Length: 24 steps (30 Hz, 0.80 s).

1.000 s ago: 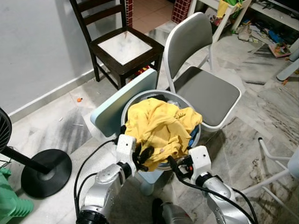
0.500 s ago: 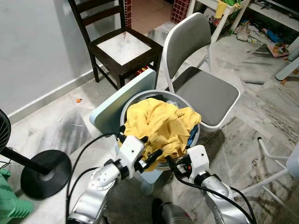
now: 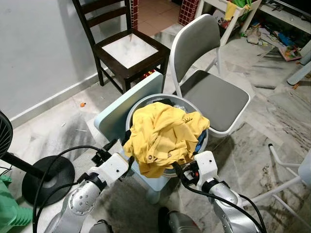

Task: Hang hanger

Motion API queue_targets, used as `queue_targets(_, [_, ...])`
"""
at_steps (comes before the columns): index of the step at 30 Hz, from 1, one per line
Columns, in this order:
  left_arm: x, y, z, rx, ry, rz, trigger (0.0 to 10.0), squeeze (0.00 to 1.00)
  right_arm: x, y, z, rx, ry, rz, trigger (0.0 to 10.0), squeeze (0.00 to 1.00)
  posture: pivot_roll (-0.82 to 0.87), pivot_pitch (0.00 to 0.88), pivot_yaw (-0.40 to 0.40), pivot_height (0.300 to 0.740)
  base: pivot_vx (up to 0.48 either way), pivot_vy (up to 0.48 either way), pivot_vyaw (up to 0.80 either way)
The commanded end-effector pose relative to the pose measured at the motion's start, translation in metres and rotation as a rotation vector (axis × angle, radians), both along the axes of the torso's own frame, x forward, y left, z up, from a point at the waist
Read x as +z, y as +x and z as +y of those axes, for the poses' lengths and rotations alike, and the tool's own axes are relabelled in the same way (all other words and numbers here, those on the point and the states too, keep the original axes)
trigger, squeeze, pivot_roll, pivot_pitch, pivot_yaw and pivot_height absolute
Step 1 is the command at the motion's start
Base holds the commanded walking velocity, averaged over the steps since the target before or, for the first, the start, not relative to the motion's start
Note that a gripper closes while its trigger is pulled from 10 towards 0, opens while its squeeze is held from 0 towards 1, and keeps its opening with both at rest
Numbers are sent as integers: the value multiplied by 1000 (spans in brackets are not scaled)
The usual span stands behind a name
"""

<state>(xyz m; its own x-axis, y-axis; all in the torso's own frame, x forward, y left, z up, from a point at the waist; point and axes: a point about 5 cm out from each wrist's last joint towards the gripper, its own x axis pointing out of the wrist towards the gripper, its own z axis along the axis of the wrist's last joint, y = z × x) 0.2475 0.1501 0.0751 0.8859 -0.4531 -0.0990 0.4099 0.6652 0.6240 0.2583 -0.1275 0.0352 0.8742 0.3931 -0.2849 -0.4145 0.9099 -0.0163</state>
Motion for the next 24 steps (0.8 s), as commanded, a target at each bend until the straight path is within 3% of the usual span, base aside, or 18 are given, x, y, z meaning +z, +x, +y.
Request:
queue_targets(1, [4,-1,-12,-56,8,-36,10000,1000,-5,-3,-3,-6,-11,19,10000,145,-77,204,-95,740,0,0,0])
queue_targets(4, [13,10,-14,-39,0,-78,10000,1000,-5,-2,-3,-7,-10,19,10000,145,-83,202,-91,740,0,0,0])
queue_targets(10, [27,41,-3,42,-9,-131,10000,1000,-6,-3,-3,-13,-8,19,10000,145,-90,196,-88,740,0,0,0])
queue_targets(15, [36,72,-2,67,-60,-95,10000,1000,-6,-3,-2,-13,-7,18,10000,141,-90,194,-88,740,0,0,0])
queue_targets(17, [39,77,-4,58,-73,-93,10000,1000,-6,-2,-1,-13,-6,18,10000,141,-95,193,-88,740,0,0,0])
queue_targets(18, [43,84,-8,55,-134,-68,10000,0,-6,-2,-1,-13,-6,16,10000,145,-101,191,-86,740,0,0,0])
queue_targets(20, [48,90,-13,41,-195,-51,10000,0,-6,-2,-1,-16,-6,15,10000,145,-104,191,-85,740,0,0,0])
queue_targets(24, [53,92,-30,-49,-236,-44,10000,0,-6,-4,-4,-27,-8,14,10000,141,-115,195,-78,740,0,0,0])
